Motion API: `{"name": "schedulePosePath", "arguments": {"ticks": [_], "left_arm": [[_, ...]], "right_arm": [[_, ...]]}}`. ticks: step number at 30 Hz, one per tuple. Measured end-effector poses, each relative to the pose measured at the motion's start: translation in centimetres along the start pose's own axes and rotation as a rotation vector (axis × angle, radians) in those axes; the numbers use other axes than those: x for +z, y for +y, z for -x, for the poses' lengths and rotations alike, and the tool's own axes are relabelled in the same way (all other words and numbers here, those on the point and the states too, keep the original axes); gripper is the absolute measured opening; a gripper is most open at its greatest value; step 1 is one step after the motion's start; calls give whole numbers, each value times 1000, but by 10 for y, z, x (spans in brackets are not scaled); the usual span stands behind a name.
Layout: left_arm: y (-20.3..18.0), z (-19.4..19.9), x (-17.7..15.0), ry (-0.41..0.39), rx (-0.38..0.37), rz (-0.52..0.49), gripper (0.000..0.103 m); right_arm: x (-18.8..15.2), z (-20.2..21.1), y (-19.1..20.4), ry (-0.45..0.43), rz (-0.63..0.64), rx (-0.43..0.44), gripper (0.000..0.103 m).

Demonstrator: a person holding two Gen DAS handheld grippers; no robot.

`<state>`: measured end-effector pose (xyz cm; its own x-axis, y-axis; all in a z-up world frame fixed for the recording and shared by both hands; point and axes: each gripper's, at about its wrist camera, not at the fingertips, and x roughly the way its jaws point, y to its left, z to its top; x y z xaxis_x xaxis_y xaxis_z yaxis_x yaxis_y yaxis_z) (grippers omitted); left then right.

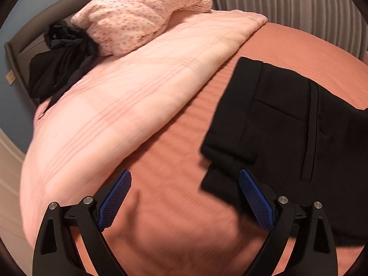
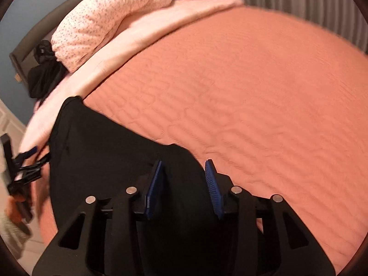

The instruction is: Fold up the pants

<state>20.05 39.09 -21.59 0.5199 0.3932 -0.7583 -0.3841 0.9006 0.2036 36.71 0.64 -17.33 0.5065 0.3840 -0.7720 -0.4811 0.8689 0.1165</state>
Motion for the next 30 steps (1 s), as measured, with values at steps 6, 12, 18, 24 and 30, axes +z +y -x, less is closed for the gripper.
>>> {"name": "schedulePosePath", "arguments": {"ticks": [6,12,18,24,30], "left_arm": [[5,34,-4,-59,1,-18,93],[-53,30,35,-78,-56,-54,94],[-7,48,-32,-21,-29,99,93],[26,46,-52,28,16,100,93],[48,49,-37,-19,-3,157,93]], "right_arm": [[3,0,51,18,44,178,39],[38,-44,126,32,99,287,39],[17,-57,246,100,452,414,39],[-12,-94,278,186,577,415,35],[-27,-81,258,278,571,520,11]]}}
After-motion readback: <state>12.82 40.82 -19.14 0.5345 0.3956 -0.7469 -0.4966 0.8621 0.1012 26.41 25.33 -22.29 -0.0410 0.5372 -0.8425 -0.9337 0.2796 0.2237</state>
